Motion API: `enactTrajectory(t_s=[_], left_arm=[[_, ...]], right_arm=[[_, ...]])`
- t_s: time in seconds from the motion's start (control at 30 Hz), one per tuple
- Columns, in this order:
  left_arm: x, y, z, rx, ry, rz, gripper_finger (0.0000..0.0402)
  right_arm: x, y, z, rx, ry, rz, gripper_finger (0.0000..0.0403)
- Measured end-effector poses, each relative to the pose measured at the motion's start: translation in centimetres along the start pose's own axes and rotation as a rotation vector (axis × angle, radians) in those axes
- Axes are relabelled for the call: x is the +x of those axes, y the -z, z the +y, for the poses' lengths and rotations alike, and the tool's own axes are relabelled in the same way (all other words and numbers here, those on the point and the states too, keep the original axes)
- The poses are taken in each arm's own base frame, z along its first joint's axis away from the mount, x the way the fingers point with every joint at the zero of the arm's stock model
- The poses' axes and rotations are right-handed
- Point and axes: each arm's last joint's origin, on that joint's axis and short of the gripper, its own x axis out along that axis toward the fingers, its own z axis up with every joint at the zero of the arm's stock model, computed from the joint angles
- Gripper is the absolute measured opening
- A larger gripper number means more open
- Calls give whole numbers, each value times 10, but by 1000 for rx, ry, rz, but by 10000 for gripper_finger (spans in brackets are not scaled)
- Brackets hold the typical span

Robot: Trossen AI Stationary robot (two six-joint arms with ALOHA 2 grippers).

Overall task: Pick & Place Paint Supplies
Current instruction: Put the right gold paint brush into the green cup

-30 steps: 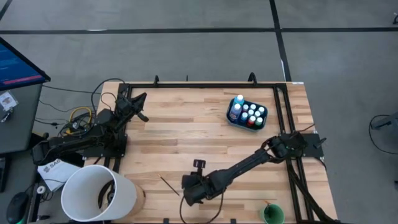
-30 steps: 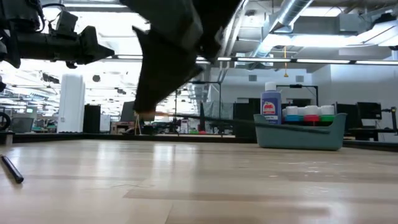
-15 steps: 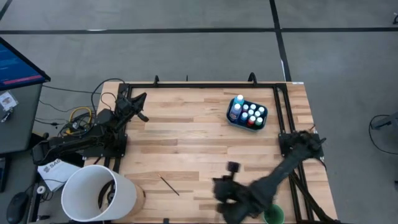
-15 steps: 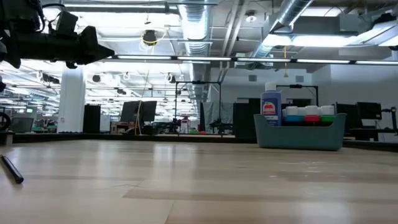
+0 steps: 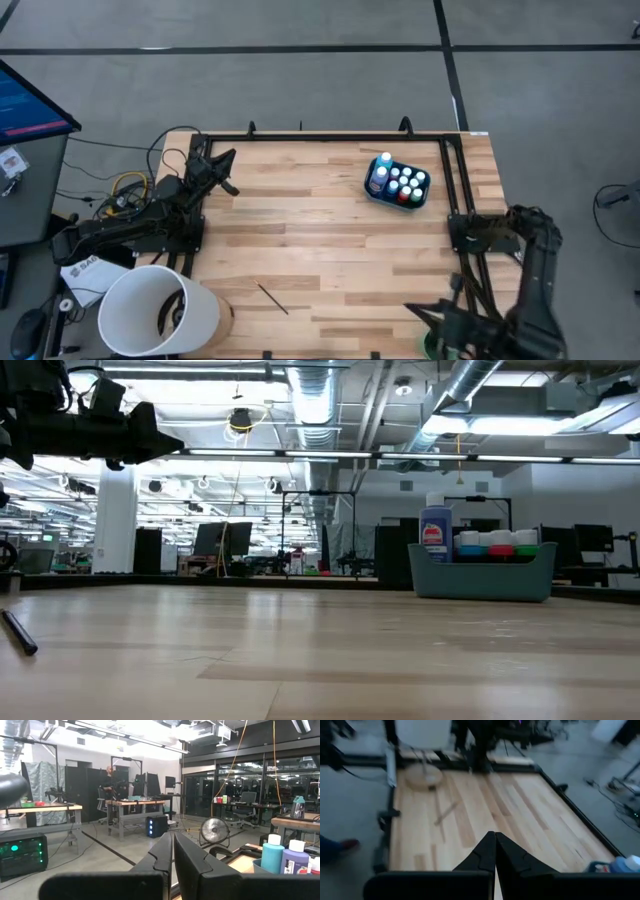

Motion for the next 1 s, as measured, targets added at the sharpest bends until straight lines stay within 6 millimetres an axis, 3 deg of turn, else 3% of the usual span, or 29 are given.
enactTrajectory(t_s=[0.2, 0.6, 0.77, 1.0], left_arm=[[0, 0, 0, 0, 0, 0, 8], [0, 0, 0, 0, 0, 0, 8], [0, 0, 0, 0, 0, 0, 8], [0, 0, 0, 0, 1, 0, 8]], right_arm=[[-17, 15, 15, 42, -29, -91, 0], [1, 56, 60, 77, 13, -108, 0], [0, 75, 74, 73, 7, -128, 0], [-10, 91, 78, 13, -16, -161, 0]])
